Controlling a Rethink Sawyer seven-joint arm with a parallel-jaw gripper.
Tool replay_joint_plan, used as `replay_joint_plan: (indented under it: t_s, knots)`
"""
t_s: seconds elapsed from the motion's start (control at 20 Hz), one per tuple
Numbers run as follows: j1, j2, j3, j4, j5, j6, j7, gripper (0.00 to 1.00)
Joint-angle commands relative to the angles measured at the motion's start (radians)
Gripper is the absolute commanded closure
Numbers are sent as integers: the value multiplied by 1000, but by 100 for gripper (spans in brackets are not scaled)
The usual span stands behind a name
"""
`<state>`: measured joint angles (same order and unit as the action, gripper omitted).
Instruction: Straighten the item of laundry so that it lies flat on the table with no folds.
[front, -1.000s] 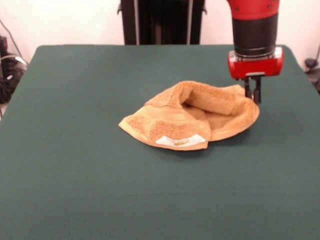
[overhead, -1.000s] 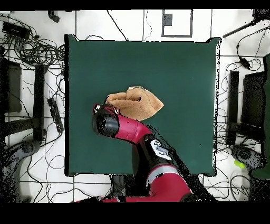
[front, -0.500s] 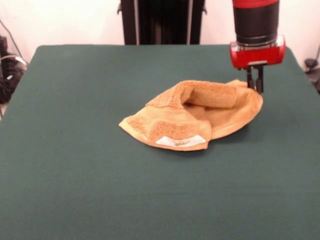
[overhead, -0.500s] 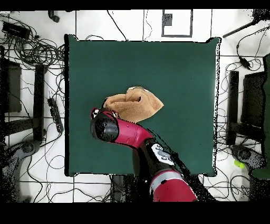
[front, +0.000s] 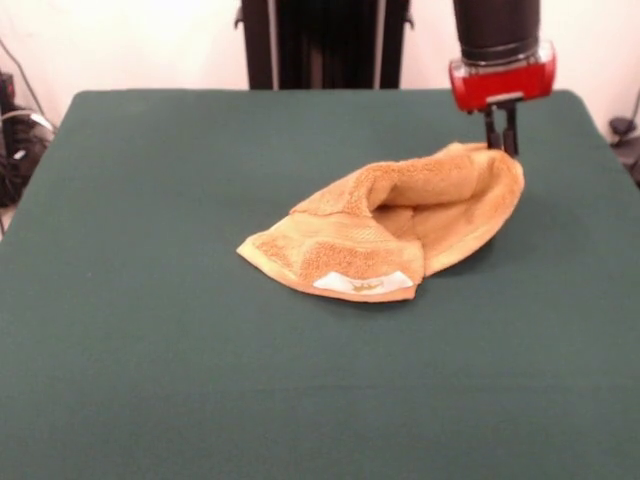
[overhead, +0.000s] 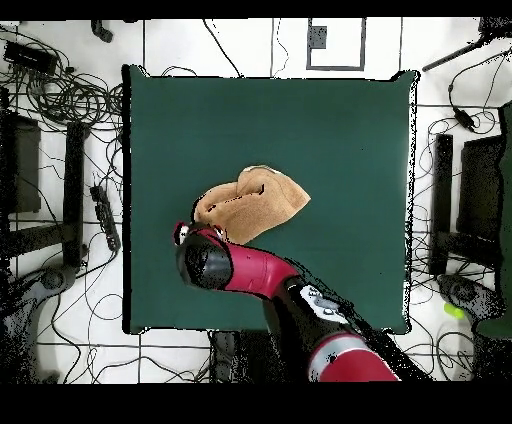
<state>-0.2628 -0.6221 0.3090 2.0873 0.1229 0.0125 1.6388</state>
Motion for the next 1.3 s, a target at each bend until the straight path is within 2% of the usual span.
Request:
replay_joint_plan:
  t_s: [0.05, 0.4, 1.0, 1.1, 1.3]
  knots:
    - [-54, 25, 136, 180, -107, -115, 212, 100]
    - [-100, 15, 133, 227, -181, -94, 182, 100]
    - [-270, -11, 175, 317, -329, -29, 110, 100]
    - [-308, -16, 168, 325, -363, -1, 79, 100]
    - [-435, -1, 177, 332, -458, 54, 5, 100]
